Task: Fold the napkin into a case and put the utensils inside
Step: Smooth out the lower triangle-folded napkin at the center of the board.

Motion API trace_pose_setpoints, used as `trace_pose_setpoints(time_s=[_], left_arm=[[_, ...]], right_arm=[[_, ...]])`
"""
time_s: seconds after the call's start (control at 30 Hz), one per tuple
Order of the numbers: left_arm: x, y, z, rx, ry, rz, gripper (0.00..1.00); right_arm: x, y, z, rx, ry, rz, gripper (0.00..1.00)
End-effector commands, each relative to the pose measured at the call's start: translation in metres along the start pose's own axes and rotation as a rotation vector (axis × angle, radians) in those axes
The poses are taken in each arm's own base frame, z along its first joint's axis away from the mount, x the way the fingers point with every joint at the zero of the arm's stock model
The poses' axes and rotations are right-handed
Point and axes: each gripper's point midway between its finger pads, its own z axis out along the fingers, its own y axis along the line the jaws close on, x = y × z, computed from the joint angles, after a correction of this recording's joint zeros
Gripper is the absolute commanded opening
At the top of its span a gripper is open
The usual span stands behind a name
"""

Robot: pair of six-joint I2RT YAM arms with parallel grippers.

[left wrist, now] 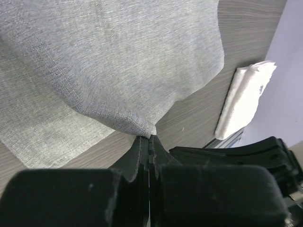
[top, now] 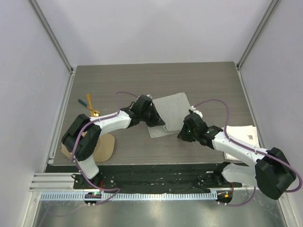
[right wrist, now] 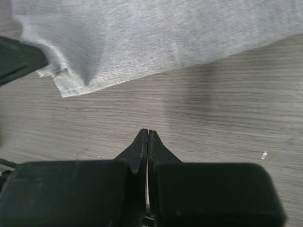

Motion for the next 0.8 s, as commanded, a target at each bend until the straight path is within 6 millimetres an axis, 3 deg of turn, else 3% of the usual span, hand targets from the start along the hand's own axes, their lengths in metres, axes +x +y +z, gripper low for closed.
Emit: trace_pose_setpoints(time_s=[0.0,0.1,0.13,0.27,0.43,0.53,0.77], left_arm=[[-0.003,-0.011,-0.004,0.020,-0.003,0.015,0.00],[-0.001,-0.005,-0.011,0.004,-0.010,0.031,0.00],[0.003,-0.002,-0.013,-0.010,0.003,0.033,0.00],[0.012,0.006,-0.019,-0.024,0.028,0.030,0.00],[0.011,0.011,-0.021,-0.027,0.028,0.000,0.00],[0.012,0.007,-0.021,-0.030,0.058,-0.024,0.00],[0.006,0.002,-0.028,-0.013,0.056,-0.089,0.05]], right_arm=[[-0.023,0.013,-0.003,-0.030,-0.088,0.065,0.01],[-0.025,0.045,-0.004,-0.135,-0.013,-0.042,0.08],[-0.026,0.051,-0.004,-0.167,-0.006,-0.100,0.17],[-0.044,0.080,-0.009,-0.272,-0.023,-0.324,0.34],[-0.054,0.089,-0.002,-0.325,-0.063,-0.571,0.39],[-0.048,0.099,0.001,-0.393,-0.082,-0.678,0.42],[-0.027,0.093,0.015,-0.450,-0.152,-0.799,0.45]])
